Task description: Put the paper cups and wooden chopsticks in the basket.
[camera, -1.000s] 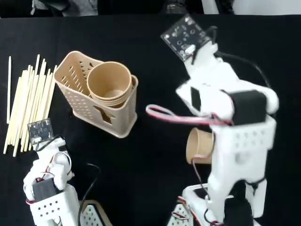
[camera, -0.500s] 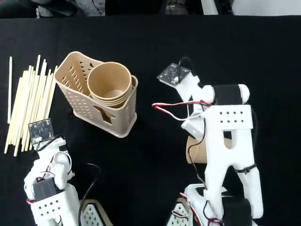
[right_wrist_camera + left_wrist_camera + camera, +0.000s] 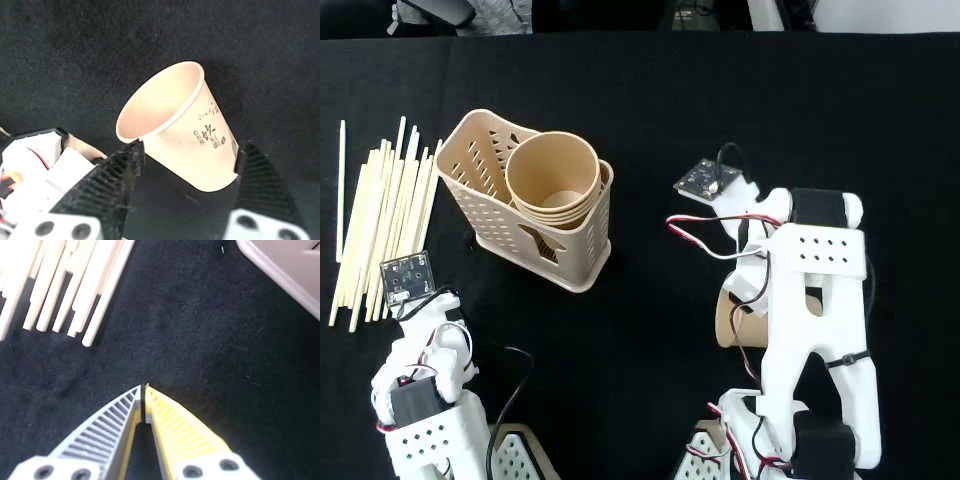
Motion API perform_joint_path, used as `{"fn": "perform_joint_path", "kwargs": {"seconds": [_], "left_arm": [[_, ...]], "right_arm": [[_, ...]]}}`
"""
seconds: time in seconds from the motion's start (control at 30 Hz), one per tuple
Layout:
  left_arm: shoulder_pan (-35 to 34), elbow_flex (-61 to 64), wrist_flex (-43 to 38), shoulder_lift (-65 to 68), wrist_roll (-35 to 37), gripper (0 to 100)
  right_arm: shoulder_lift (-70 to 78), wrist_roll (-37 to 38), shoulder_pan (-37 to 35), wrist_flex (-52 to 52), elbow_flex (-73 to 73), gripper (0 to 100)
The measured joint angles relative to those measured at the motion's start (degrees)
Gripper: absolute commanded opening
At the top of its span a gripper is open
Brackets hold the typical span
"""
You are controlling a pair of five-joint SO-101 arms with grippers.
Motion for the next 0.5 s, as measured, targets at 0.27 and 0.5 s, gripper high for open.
{"fn": "perform_joint_path", "kwargs": {"seconds": [0.27,0.5], "left_arm": [[0.0,0.0,0.0,0.0,0.0,3],[0.0,0.0,0.0,0.0,0.0,3]], "right_arm": [[0.0,-12.9,0.0,-2.7,0.4,31.5],[0.0,-20.2,0.0,-9.0,6.0,31.5]]}}
